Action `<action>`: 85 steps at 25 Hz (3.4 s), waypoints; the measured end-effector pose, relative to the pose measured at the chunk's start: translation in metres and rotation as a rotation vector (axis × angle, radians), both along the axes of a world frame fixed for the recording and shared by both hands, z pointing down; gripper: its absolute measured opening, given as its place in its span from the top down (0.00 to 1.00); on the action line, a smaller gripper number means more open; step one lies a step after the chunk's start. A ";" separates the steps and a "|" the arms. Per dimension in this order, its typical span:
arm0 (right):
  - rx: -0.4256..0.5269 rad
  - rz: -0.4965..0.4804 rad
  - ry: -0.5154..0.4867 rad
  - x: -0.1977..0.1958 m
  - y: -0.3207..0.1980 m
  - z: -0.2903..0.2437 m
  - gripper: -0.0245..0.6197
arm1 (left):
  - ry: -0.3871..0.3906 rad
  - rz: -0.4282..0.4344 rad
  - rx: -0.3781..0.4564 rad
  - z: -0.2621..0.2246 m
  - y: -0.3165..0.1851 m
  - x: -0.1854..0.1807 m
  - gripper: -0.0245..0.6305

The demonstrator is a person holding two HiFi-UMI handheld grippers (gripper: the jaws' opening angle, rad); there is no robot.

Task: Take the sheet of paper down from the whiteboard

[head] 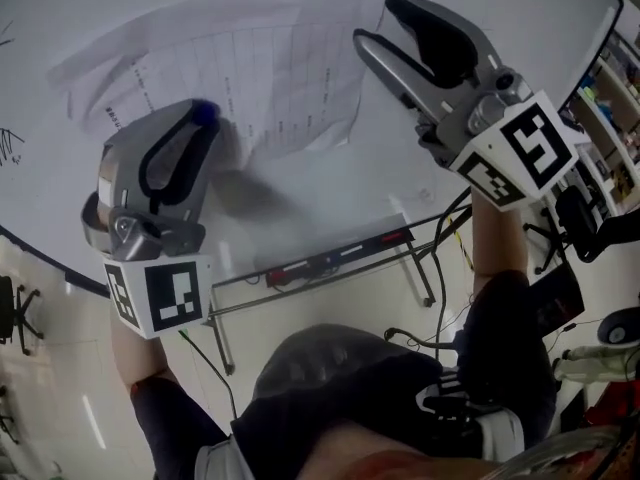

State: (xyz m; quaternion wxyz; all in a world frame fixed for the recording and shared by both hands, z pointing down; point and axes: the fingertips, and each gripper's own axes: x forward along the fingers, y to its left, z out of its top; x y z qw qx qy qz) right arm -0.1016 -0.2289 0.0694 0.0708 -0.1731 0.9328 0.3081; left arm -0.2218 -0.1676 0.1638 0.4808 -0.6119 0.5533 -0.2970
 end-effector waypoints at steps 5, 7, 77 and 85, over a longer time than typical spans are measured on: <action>-0.087 0.018 -0.072 0.013 -0.010 0.014 0.67 | -0.015 0.010 0.028 0.003 -0.005 0.001 0.77; -0.145 -0.014 -0.096 0.013 -0.013 0.018 0.68 | -0.021 0.007 0.041 0.003 -0.005 -0.001 0.77; -0.008 0.386 0.069 -0.026 -0.030 0.079 0.96 | -0.024 -0.035 0.097 -0.062 0.018 -0.063 0.77; 0.066 0.372 0.103 0.051 -0.011 0.131 0.96 | 0.122 -0.190 0.141 -0.008 0.043 -0.066 0.77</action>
